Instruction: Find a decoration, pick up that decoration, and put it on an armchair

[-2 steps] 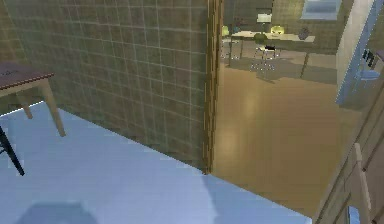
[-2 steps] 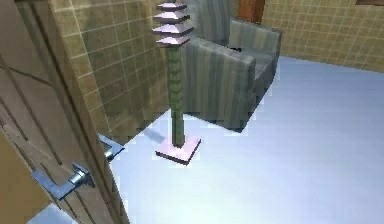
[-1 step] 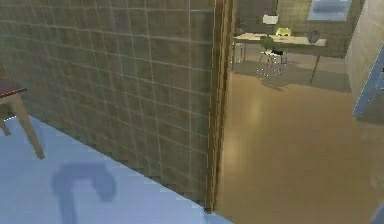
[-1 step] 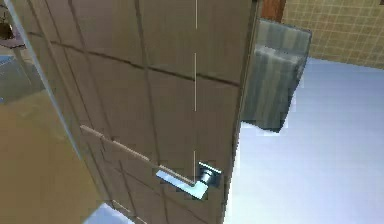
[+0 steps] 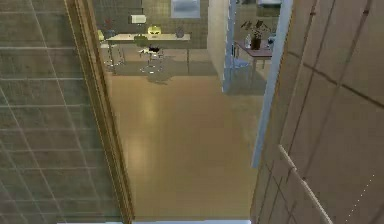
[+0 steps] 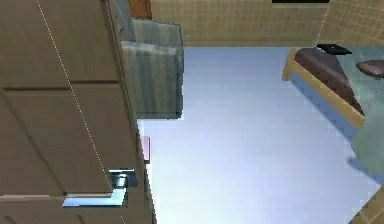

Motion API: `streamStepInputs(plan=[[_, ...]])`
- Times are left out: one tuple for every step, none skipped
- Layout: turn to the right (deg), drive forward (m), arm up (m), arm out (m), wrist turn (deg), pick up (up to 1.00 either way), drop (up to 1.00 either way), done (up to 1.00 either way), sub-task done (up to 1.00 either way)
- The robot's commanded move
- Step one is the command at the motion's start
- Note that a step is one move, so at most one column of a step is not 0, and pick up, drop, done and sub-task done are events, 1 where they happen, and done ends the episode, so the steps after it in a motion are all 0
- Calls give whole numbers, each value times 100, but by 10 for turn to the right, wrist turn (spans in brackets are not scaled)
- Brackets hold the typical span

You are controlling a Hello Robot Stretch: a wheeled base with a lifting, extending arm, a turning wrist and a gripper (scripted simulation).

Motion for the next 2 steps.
streamStepInputs(plan=[[0, 100, 0, 0, 0, 0, 0, 0, 0], [0, 100, 0, 0, 0, 0, 0, 0, 0]])
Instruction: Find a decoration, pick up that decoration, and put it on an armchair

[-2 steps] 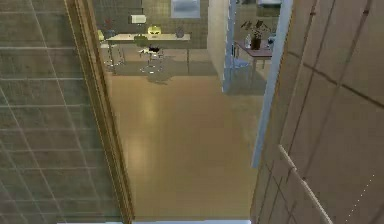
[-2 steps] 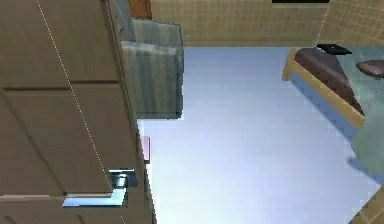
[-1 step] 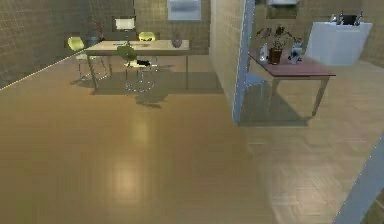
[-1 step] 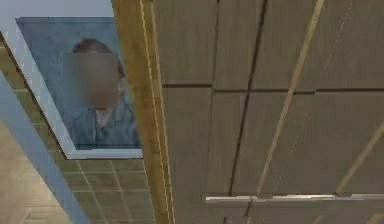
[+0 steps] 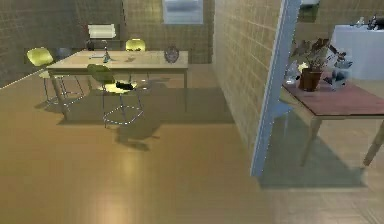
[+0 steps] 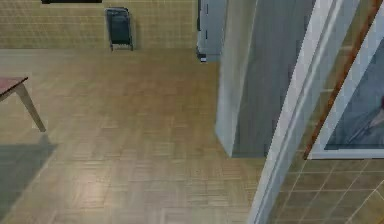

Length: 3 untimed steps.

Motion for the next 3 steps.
streamStepInputs(plan=[[0, 100, 0, 0, 0, 0, 0, 0, 0], [30, 0, 0, 0, 0, 0, 0, 0, 0], [-90, 0, 0, 0, 0, 0, 0, 0, 0]])
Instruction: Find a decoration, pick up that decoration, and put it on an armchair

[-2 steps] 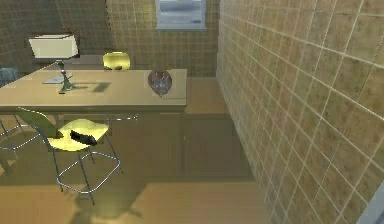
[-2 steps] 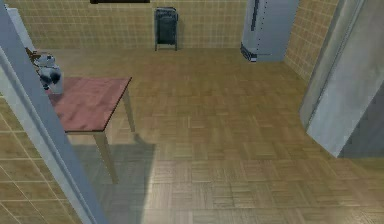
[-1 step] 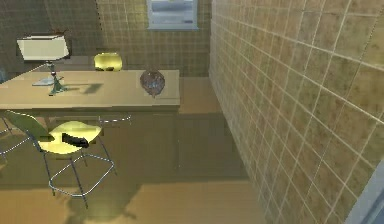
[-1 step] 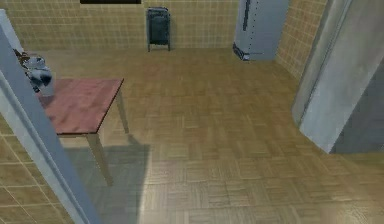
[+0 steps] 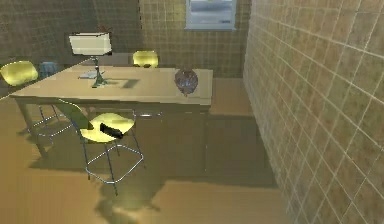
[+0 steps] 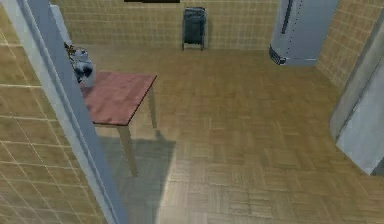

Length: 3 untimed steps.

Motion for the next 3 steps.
streamStepInputs(plan=[[0, 45, 0, 0, 0, 0, 0, 0, 0], [270, 0, 0, 0, 0, 0, 0, 0, 0], [0, 35, 0, 0, 0, 0, 0, 0, 0]])
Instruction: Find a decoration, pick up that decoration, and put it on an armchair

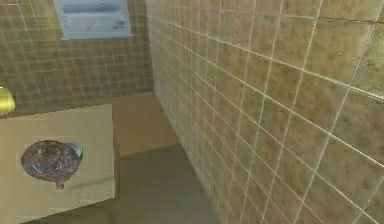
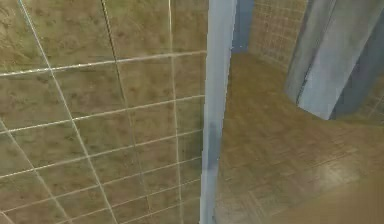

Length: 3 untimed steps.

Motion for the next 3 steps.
streamStepInputs(plan=[[-450, 0, 0, 0, 0, 0, 0, 0, 0], [-450, 0, 0, 0, 0, 0, 0, 0, 0], [-360, 0, 0, 0, 0, 0, 0, 0, 0]])
